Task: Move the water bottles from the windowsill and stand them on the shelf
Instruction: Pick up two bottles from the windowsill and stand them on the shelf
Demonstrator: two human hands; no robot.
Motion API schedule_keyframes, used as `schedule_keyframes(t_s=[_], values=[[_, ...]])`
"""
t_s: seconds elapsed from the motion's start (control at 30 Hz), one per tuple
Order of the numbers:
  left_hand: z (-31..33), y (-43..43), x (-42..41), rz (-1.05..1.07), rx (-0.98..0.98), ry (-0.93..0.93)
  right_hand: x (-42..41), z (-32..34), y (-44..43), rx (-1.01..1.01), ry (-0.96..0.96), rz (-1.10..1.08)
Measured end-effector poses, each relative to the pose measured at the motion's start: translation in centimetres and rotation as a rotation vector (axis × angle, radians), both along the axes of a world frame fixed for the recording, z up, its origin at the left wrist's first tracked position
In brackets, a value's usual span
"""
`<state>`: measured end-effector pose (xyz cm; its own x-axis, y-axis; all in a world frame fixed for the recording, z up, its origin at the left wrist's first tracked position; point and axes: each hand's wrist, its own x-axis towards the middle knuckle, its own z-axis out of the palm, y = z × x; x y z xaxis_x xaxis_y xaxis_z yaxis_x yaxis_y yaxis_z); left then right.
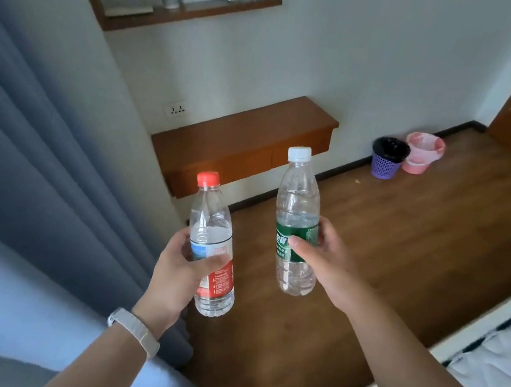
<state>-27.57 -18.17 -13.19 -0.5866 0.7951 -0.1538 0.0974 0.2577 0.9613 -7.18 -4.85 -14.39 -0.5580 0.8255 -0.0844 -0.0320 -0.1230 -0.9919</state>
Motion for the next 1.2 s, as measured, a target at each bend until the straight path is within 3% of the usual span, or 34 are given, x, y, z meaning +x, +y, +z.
schedule_keyframes(t_s=[0.6,0.93,1.2], values=[[-2.6,20.0,-3.4,-0.342,-0.042,-0.067,0.2,-2.5,11.9,-0.057,-0.159,-0.342],[-2.9,32.5,-12.6,-0.459,-0.013,-0.155,-9.2,-2.0,22.1,-0.06,-0.145,-0.462],[-1.9,37.4,-20.7,-0.379,0.038,-0.161,-17.1,-1.1,27.8,-0.033,-0.114,-0.402]])
